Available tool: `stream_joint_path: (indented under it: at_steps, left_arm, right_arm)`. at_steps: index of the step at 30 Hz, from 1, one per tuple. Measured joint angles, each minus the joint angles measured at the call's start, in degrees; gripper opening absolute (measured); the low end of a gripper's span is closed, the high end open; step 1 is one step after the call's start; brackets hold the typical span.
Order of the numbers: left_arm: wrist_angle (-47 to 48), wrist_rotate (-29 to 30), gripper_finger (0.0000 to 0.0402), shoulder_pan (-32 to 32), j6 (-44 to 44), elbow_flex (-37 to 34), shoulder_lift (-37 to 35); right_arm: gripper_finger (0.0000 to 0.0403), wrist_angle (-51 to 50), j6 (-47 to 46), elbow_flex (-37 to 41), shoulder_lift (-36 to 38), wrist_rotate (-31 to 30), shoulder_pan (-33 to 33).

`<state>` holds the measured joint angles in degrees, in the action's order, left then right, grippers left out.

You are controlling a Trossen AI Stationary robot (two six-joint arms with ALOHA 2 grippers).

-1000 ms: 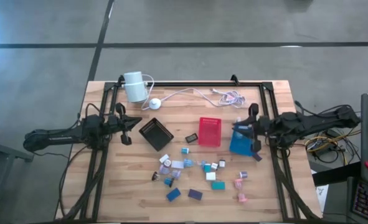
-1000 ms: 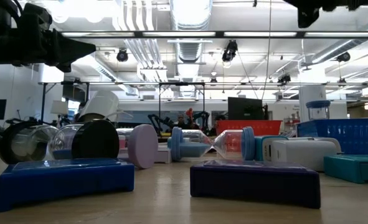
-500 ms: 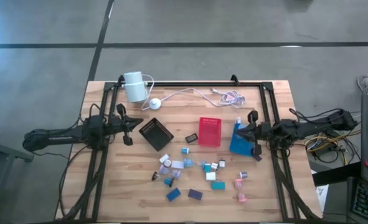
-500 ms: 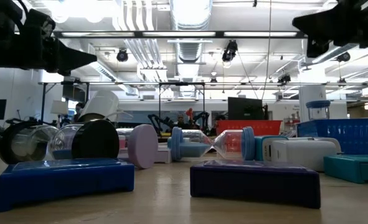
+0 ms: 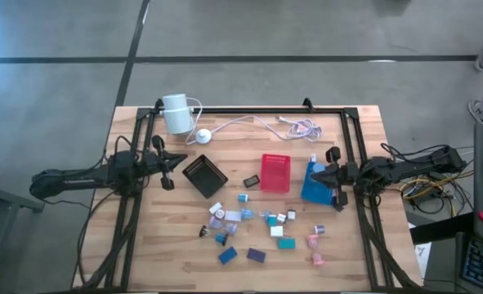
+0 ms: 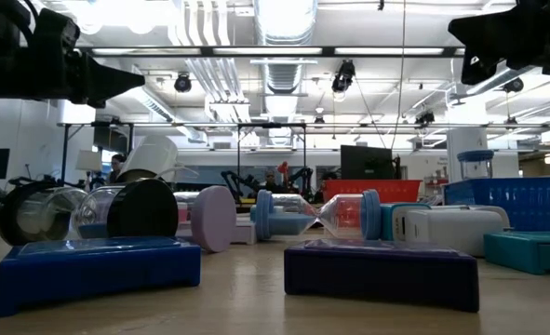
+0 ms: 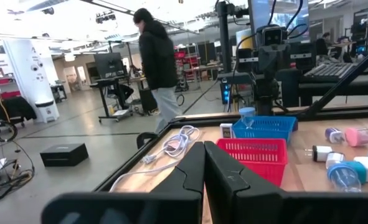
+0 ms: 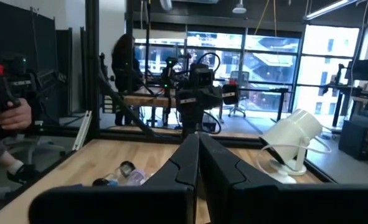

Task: Pick & Place Office items
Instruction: Put the top white digital clock into the red bin

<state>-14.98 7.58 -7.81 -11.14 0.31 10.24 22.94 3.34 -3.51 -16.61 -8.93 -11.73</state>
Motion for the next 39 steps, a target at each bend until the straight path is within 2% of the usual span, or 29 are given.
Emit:
stream_joint_path:
  at_steps: [18,25,30,32,34,37,39]
  left_arm:
    - [0.0,0.1,0.0009,0.0,-0.6,0.0,0.0]
    - [0.0,0.1,0.0009,0.0,-0.5,0.0,0.0]
    - [-2.3,0.1,0.0009,0.0,0.2,0.0,0.0]
    - [-3.0,0.1,0.0009,0.0,0.5,0.0,0.0]
    - [-3.0,0.0,0.0009,0.0,0.6,0.0,0.0]
    - [-2.9,0.0,0.0009,0.0,0.7,0.0,0.0]
    - [-2.9,0.0,0.0009,0.0,0.6,0.0,0.0]
  right_arm:
    - [0.0008,0.0,1.6,0.0,-0.1,-0.6,0.0]
    - [0.0008,0.0,-0.6,0.0,-0.1,-5.1,0.0]
    - [0.0008,-2.3,-12.1,-2.5,-0.3,-14.3,0.1]
    - [0.0008,-9.7,-12.2,-7.2,-1.0,-15.6,0.0]
    - [0.0008,-21.4,-13.4,-13.7,-2.5,-18.5,0.2]
    - [0.0008,-39.7,-18.8,-23.9,-6.5,-25.6,0.7]
    - [0.0008,-50.7,-23.2,-30.4,-9.6,-27.9,1.1]
